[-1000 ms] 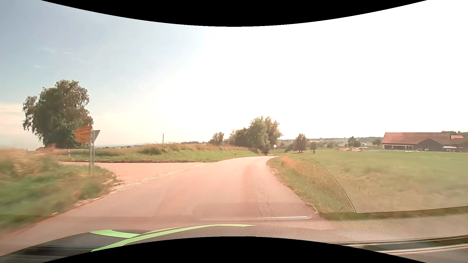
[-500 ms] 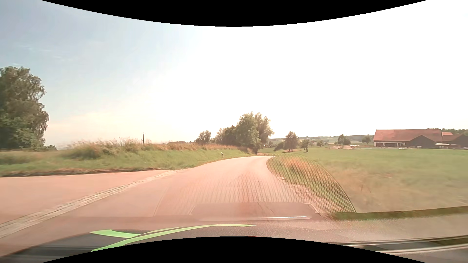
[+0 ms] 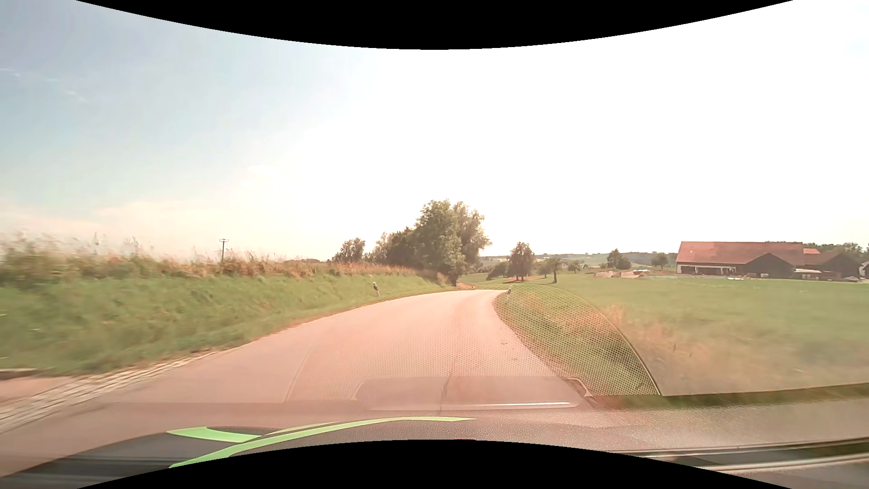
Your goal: Follow the waypoints while adhering to traffic rules and regulations
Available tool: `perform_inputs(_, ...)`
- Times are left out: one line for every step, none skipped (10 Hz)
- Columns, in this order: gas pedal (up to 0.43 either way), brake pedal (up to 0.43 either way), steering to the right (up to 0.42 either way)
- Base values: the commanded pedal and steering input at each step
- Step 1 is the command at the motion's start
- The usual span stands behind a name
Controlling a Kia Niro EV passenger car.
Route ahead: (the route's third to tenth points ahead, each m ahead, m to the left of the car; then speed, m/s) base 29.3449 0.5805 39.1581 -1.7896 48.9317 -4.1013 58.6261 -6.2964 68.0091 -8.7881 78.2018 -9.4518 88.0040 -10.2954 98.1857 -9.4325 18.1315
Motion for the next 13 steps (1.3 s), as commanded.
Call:
perform_inputs(0.000,0.085,0.036)
perform_inputs(0.000,0.085,0.036)
perform_inputs(0.000,0.085,0.036)
perform_inputs(0.000,0.085,0.036)
perform_inputs(0.000,0.091,0.037)
perform_inputs(0.000,0.091,0.039)
perform_inputs(0.000,0.091,0.041)
perform_inputs(0.000,0.098,0.042)
perform_inputs(0.000,0.104,0.041)
perform_inputs(0.000,0.104,0.041)
perform_inputs(0.000,0.110,0.041)
perform_inputs(0.000,0.122,0.037)
perform_inputs(0.000,0.128,0.034)
